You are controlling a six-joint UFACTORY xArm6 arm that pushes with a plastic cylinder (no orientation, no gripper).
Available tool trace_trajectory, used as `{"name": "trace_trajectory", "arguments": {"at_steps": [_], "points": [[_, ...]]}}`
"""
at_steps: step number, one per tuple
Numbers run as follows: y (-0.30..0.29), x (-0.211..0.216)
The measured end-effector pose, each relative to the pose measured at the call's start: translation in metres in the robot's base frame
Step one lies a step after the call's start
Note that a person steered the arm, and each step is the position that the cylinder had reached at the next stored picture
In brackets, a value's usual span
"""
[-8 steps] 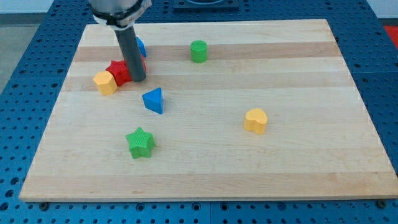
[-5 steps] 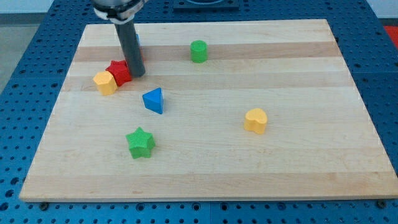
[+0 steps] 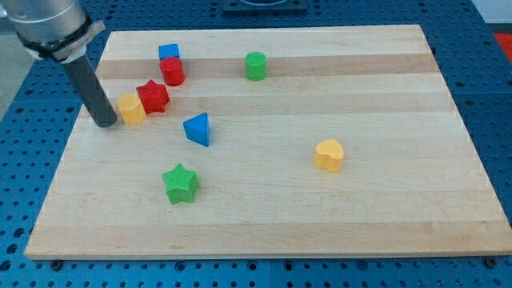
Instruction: Push the yellow hexagon into the blue triangle
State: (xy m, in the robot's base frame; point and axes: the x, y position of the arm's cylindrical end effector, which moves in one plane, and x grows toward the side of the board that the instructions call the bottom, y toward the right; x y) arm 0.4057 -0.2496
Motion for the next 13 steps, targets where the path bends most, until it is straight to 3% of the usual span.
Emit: {"name": "trace_trajectory", "arguments": {"at_steps": [1,5,7,9,10,12,13], "points": [[-0.008,-0.014],[0.151,0.019],[0.157,0.081],[0.227,0.161],[0.264,0.131],[0.225,0.1],[0.236,0.06]]}}
